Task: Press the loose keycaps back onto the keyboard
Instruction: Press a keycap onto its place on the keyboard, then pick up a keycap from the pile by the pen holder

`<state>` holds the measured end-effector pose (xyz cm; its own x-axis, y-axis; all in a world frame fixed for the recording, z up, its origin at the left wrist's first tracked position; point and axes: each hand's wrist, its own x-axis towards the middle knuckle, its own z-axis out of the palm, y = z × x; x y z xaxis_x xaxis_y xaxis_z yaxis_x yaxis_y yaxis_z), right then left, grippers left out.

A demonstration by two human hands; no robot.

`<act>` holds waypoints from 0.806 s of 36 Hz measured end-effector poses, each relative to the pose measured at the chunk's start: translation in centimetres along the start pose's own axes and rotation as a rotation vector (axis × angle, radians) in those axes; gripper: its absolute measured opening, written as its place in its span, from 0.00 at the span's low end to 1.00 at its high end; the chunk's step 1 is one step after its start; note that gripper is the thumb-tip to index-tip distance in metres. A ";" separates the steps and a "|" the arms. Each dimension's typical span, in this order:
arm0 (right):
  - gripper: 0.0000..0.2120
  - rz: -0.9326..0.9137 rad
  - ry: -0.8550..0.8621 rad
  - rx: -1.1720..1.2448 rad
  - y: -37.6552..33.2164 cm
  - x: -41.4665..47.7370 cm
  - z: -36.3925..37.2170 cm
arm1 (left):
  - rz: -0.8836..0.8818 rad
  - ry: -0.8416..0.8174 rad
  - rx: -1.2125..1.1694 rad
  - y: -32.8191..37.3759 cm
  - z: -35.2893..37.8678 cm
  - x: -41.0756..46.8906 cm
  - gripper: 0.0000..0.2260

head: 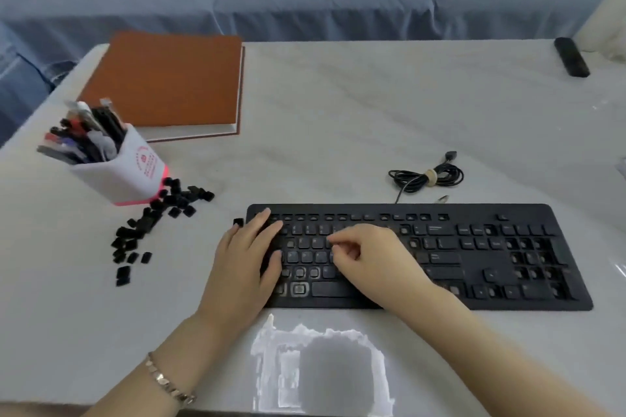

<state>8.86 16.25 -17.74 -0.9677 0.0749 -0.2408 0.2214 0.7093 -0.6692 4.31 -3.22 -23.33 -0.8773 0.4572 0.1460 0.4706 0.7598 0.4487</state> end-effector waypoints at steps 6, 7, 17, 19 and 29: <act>0.14 -0.114 -0.094 -0.024 -4.2 2.8 3.4 | -0.301 0.148 0.160 -6.7 -4.5 -2.7 0.25; 0.14 -0.130 -0.109 -0.035 -4.7 3.2 3.9 | -0.364 0.151 0.182 -7.5 -5.1 -3.1 0.25; 0.16 -0.506 0.014 -0.370 -8.3 8.0 8.7 | -0.634 0.199 0.079 -10.9 -6.4 -5.4 0.13; 0.17 -0.536 -0.022 -0.534 -8.5 9.0 9.3 | -0.595 0.211 0.034 -11.1 -6.3 -5.6 0.11; 0.12 -0.449 -0.043 -0.693 -9.7 10.2 10.5 | -0.572 0.177 -0.036 -10.9 -6.5 -5.7 0.06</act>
<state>-1.87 2.75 -21.13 -0.9377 -0.3356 -0.0902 -0.3235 0.9378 -0.1258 3.54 -17.12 -23.37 -0.9942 -0.1064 0.0158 -0.0820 0.8448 0.5288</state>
